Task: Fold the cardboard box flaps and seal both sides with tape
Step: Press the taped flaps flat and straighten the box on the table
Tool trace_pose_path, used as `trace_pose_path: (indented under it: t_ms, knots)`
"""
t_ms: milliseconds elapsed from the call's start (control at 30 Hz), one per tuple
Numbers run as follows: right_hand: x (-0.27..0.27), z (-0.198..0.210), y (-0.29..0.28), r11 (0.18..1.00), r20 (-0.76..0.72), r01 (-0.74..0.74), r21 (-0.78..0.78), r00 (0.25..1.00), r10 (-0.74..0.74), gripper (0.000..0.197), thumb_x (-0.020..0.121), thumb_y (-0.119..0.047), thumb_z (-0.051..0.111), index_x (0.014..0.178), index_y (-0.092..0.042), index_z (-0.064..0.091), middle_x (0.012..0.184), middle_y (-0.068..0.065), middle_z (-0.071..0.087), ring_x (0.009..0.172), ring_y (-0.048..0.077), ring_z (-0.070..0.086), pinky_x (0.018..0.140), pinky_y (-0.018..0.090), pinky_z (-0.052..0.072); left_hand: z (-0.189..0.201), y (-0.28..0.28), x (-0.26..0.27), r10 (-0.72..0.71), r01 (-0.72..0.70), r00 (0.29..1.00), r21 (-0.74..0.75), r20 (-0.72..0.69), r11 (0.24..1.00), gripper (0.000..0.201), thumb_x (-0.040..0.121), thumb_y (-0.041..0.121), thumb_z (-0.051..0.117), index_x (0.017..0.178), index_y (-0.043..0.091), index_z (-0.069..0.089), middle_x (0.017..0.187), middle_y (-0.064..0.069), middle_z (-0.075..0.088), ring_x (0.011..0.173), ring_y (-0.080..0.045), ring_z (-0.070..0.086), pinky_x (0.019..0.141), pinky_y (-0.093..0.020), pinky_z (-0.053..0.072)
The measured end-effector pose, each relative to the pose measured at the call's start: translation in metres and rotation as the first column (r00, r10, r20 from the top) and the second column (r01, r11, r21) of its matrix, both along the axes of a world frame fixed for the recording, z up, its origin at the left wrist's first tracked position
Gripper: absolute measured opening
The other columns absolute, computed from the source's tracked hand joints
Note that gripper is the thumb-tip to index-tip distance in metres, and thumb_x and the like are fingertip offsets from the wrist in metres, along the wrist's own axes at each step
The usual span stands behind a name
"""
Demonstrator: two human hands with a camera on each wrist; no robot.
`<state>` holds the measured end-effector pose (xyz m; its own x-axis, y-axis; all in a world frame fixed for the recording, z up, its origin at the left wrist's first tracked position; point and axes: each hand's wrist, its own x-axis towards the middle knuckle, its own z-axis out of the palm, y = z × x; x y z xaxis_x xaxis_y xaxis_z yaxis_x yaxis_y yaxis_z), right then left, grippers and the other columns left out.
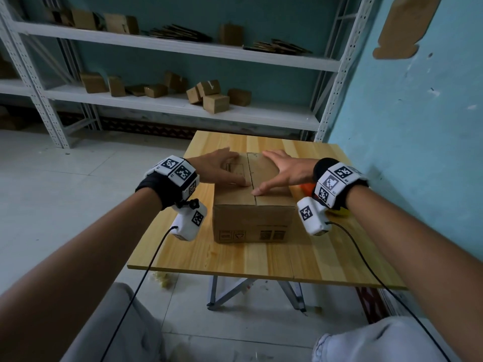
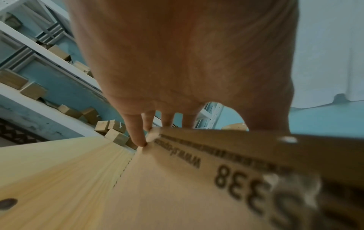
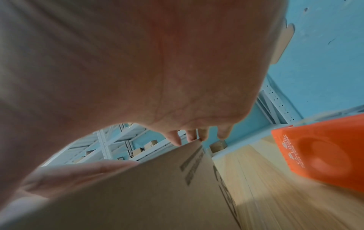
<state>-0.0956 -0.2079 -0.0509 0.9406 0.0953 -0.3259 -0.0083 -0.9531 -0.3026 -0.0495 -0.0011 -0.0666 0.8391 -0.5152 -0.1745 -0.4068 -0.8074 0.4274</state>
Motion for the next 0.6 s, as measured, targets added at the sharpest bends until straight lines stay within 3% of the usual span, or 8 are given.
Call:
trace_pose_path:
  t_ms: [167,400,600]
  knots:
    - [0.002,-0.002,0.001,0.997,0.062,0.018,-0.072,0.998,-0.014,0.136,0.046,-0.078,0.066,0.155,-0.024,0.007,0.155,0.001,0.011,0.141,0.027,0.017,0.115,0.05,0.025,-0.001,0.001,0.003,0.004,-0.003,0.999,-0.019,0.033,1.0,0.093,0.073,0.061,0.068,0.149,0.032,0.023,0.158,0.005,0.012,0.143,-0.025,0.019,0.113,-0.051,0.027]
    - [0.004,-0.008,-0.002,0.998,0.148,0.037,-0.057,0.989,-0.028,0.123,0.051,-0.08,0.068,0.151,-0.025,0.023,0.145,0.004,0.024,0.135,0.026,0.022,0.111,0.053,0.03,-0.003,0.001,0.003,-0.005,0.009,0.996,-0.044,0.093,0.999,0.085,0.07,0.065,0.067,0.144,0.038,0.035,0.152,0.003,0.024,0.139,-0.026,0.024,0.11,-0.053,0.031]
    - [0.004,-0.016,-0.005,0.997,0.259,0.043,0.067,0.964,-0.059,0.092,0.066,-0.069,0.072,0.14,-0.025,0.039,0.136,0.002,0.033,0.127,0.02,0.031,0.106,0.042,0.036,-0.008,0.002,0.003,-0.016,0.029,0.986,-0.074,0.168,0.997,0.07,0.075,0.065,0.062,0.138,0.04,0.044,0.147,-0.002,0.031,0.134,-0.027,0.027,0.107,-0.051,0.031]
